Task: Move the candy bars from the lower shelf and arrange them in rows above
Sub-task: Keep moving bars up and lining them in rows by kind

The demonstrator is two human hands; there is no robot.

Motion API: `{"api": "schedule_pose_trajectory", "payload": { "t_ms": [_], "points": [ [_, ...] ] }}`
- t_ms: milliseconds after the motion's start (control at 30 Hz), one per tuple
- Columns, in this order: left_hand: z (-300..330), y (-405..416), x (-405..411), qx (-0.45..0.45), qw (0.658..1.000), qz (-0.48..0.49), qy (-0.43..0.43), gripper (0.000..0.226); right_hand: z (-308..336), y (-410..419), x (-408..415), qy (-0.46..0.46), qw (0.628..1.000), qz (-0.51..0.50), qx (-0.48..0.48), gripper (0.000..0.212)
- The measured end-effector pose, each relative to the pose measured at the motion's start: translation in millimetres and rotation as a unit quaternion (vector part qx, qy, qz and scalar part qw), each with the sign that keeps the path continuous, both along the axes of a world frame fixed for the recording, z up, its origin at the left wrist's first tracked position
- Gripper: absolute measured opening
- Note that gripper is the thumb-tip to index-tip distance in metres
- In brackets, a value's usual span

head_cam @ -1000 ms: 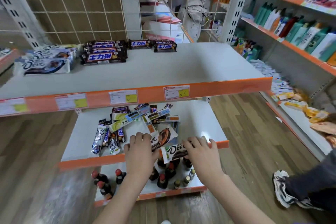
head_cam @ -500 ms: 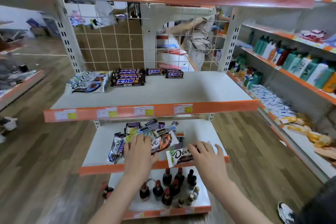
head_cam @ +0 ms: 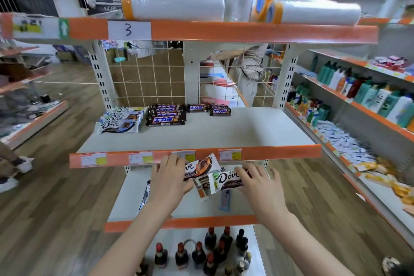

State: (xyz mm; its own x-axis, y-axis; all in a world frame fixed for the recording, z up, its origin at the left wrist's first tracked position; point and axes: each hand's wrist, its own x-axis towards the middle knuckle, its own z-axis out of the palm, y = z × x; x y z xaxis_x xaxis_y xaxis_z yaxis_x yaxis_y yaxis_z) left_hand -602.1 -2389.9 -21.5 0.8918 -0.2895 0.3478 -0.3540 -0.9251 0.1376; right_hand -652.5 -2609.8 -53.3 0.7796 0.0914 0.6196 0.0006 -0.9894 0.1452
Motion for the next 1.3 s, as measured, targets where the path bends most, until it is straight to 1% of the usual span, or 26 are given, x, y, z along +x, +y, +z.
{"api": "schedule_pose_trajectory", "payload": {
  "t_ms": [67, 133, 267, 367, 433, 567, 733, 833, 900, 1000, 1167, 1300],
  "points": [
    [2.5, 2.6, 10.1, 0.007, 1.000, 0.000, -0.005, 0.046, 4.6, -1.4, 9.1, 0.005, 1.000, -0.007, -0.006, 0.078],
    [3.2, 6.1, 23.1, 0.003, 1.000, -0.002, -0.017, 0.045, 9.4, -0.7, 19.7, 0.007, 1.000, -0.015, -0.012, 0.078],
    [6.6, 13.2, 50.3, 0.004, 1.000, -0.004, -0.018, 0.043, 15.8, 3.4, 48.5, -0.002, 1.000, -0.017, -0.018, 0.068],
    [15.6, 19.1, 69.0, 0.028, 0.999, -0.009, -0.025, 0.050, 21.3, 7.1, 72.5, -0.033, 0.999, -0.001, -0.018, 0.059],
    [15.8, 23.8, 85.6, 0.027, 0.999, -0.006, -0.043, 0.052, 27.1, 10.8, 88.0, -0.055, 0.998, 0.006, -0.018, 0.057],
    [26.8, 29.1, 111.5, 0.018, 0.999, 0.006, -0.046, 0.044, 37.1, 17.5, 117.2, -0.074, 0.997, 0.009, -0.013, 0.056],
    [34.0, 46.4, 141.1, -0.003, 0.998, 0.010, -0.058, 0.044, 45.3, 27.5, 155.4, -0.066, 0.998, -0.002, -0.018, 0.059],
    [35.3, 61.7, 157.7, 0.008, 0.998, 0.005, -0.070, 0.042, 49.7, 37.3, 174.6, -0.071, 0.997, 0.009, -0.034, 0.058],
    [36.5, 71.4, 167.5, 0.013, 0.998, 0.011, -0.066, 0.043, 51.7, 45.2, 185.8, -0.082, 0.995, 0.021, -0.043, 0.058],
    [38.9, 87.7, 179.3, 0.020, 0.995, 0.036, -0.086, 0.048, 53.0, 59.6, 204.6, -0.094, 0.993, 0.042, -0.050, 0.054],
    [40.1, 119.2, 195.1, 0.030, 0.994, 0.050, -0.088, 0.051, 56.1, 91.5, 232.6, -0.085, 0.994, 0.068, -0.029, 0.061],
    [33.9, 147.1, 203.1, 0.058, 0.992, 0.065, -0.089, 0.058, 51.5, 113.3, 249.4, -0.075, 0.993, 0.090, -0.010, 0.059]
  ]
}}
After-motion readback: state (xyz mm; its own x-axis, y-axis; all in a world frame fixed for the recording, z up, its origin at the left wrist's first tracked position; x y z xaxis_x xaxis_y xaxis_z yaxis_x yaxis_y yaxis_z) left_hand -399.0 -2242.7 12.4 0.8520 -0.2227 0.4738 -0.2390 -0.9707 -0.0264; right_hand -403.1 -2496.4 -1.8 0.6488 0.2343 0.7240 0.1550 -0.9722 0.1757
